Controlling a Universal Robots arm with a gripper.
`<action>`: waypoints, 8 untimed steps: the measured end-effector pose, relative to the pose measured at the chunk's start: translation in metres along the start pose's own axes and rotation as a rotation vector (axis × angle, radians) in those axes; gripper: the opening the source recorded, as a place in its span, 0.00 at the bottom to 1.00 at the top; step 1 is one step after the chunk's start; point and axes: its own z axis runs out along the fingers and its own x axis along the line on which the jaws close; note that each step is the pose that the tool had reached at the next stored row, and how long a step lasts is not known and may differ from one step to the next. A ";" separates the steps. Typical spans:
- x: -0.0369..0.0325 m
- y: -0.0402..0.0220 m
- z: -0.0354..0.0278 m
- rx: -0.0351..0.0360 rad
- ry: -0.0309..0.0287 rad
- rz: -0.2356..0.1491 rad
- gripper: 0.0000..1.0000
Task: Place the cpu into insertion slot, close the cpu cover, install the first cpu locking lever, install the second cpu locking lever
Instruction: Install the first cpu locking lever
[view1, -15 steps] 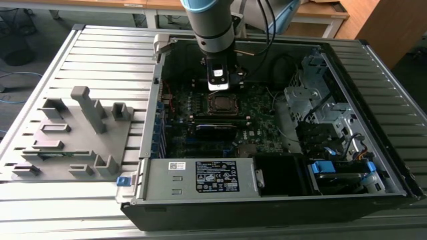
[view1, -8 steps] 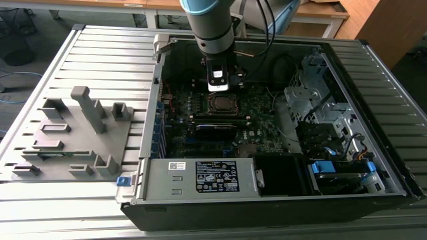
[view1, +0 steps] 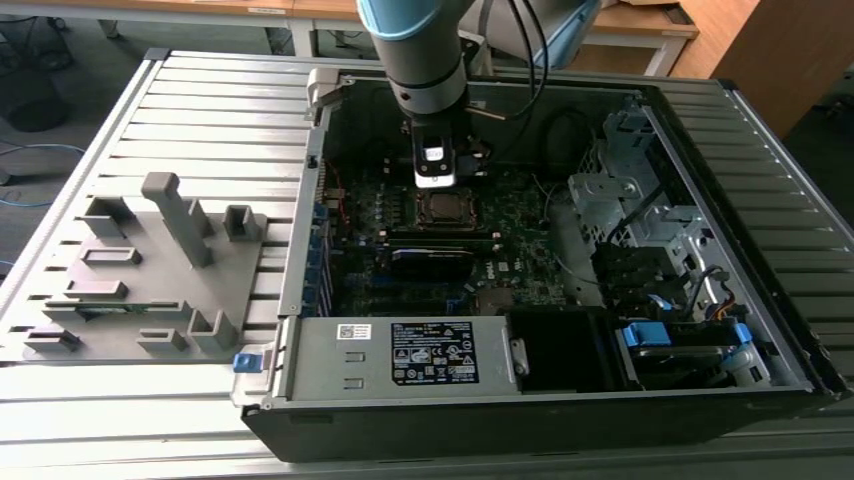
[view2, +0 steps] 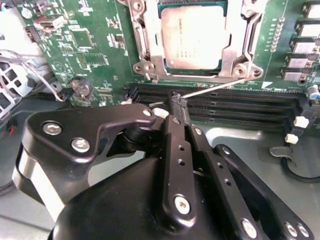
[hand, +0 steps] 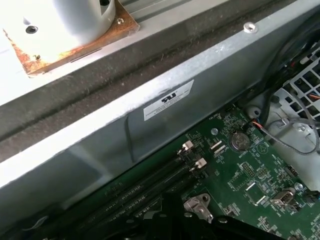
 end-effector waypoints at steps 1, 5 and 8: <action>0.0000 0.0000 0.0001 -0.0044 0.0028 0.001 0.11; 0.0000 -0.0001 0.0006 -0.0125 0.0078 0.004 0.11; 0.0002 -0.0013 0.0033 -0.0141 0.0076 0.004 0.11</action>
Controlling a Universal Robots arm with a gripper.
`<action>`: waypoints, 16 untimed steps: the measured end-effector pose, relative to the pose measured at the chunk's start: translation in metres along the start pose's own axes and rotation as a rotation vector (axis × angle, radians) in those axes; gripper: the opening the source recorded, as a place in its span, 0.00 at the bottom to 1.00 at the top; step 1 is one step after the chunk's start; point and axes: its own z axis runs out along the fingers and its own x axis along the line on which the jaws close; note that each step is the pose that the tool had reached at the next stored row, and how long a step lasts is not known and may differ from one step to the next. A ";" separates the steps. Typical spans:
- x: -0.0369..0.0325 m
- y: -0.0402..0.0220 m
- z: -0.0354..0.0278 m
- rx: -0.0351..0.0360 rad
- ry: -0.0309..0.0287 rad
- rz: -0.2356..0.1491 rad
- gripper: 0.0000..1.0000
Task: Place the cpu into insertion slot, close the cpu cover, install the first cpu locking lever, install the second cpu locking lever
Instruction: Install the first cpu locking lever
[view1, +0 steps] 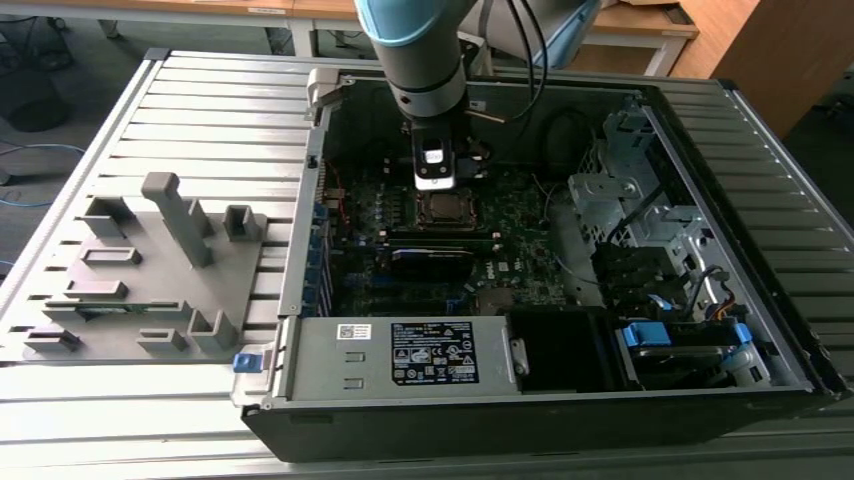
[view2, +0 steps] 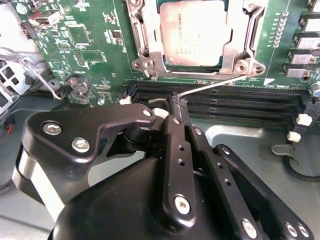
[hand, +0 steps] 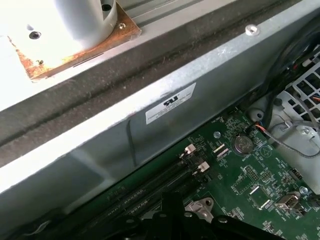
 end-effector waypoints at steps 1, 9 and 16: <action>0.0001 -0.0005 0.0012 -0.0009 -0.0001 0.000 0.11; 0.0006 -0.0032 0.0073 -0.0085 -0.0002 0.001 0.11; 0.0008 -0.0043 0.0098 -0.0110 -0.0031 0.000 0.11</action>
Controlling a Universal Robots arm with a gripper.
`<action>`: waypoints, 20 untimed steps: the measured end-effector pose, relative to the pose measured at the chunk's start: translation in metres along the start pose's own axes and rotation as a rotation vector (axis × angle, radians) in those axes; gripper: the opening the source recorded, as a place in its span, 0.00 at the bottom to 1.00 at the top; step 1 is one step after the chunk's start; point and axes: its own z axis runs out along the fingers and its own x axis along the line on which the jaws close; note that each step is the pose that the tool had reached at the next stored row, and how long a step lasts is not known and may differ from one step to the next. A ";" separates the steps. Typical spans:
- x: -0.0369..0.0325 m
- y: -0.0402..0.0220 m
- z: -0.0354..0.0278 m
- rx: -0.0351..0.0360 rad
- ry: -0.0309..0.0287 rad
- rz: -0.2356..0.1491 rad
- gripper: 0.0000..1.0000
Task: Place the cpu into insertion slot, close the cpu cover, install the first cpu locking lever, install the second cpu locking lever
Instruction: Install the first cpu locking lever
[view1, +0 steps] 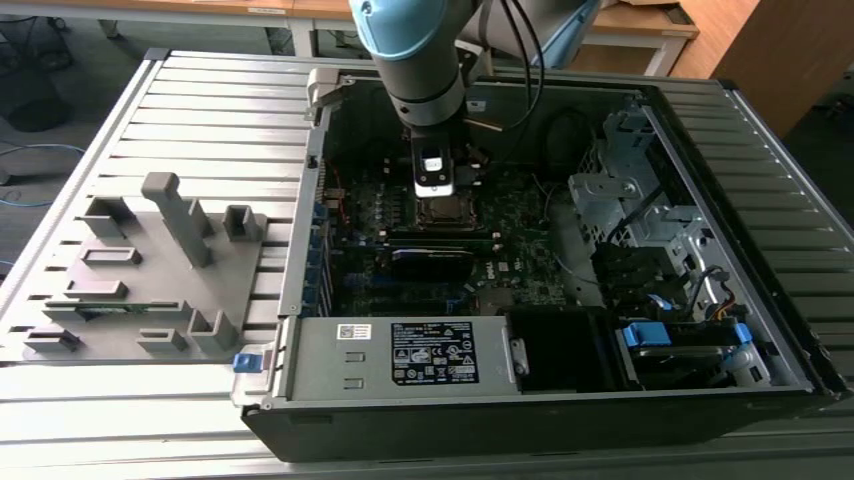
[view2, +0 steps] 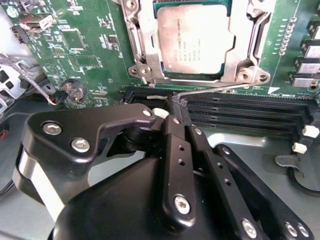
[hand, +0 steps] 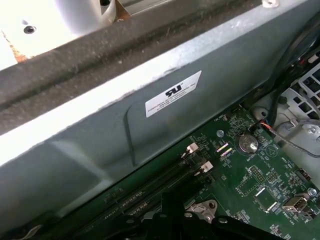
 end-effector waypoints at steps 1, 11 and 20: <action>0.0000 -0.0002 0.0004 -0.0004 -0.0002 0.000 0.11; 0.0001 -0.0024 0.0048 0.0012 -0.0017 -0.001 0.11; 0.0001 -0.0035 0.0064 0.0015 -0.0017 -0.002 0.11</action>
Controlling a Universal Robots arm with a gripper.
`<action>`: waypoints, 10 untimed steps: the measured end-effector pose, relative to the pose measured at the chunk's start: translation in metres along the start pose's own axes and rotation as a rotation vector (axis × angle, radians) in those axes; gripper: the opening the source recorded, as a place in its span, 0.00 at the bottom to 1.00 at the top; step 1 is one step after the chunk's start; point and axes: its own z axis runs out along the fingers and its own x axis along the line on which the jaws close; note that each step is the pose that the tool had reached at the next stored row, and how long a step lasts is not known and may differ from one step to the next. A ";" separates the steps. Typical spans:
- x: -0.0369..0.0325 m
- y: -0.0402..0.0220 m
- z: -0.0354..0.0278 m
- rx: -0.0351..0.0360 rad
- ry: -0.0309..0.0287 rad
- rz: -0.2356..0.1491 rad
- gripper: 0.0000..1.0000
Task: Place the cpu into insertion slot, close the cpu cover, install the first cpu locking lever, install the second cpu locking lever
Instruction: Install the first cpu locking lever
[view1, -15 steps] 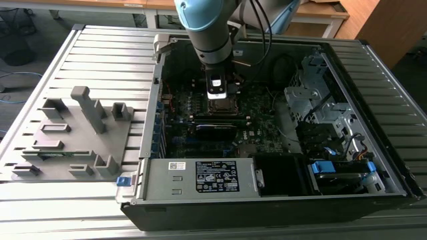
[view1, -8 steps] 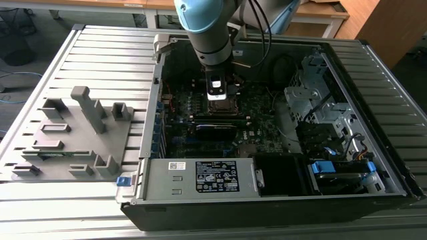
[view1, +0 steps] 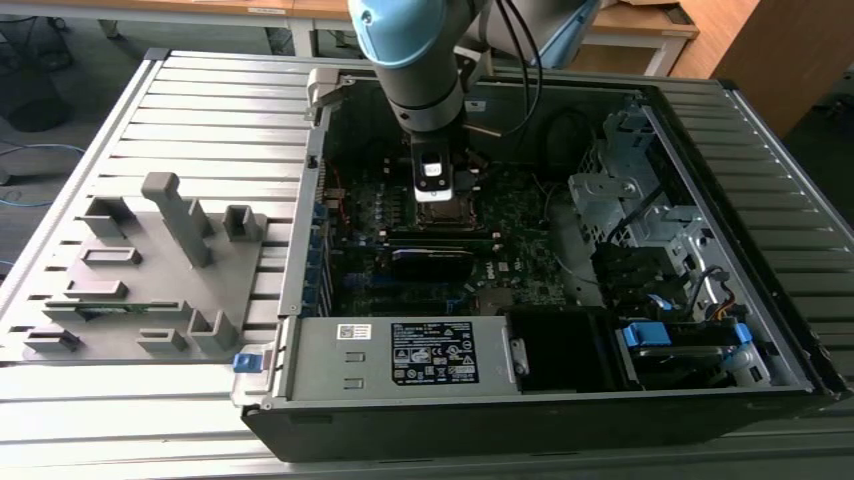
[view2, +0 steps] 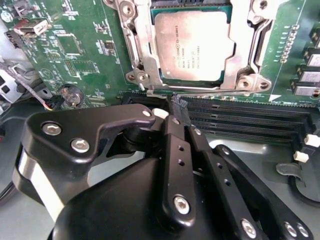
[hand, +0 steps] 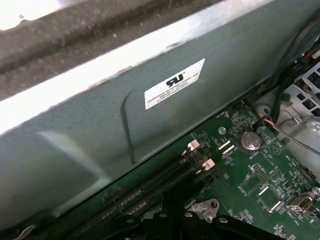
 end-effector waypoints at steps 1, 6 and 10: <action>0.0000 -0.0002 0.0003 0.0001 0.0000 0.000 0.11; 0.0000 -0.0008 0.0015 0.0003 0.0001 0.000 0.11; 0.0000 -0.0008 0.0016 0.0000 0.0002 0.000 0.11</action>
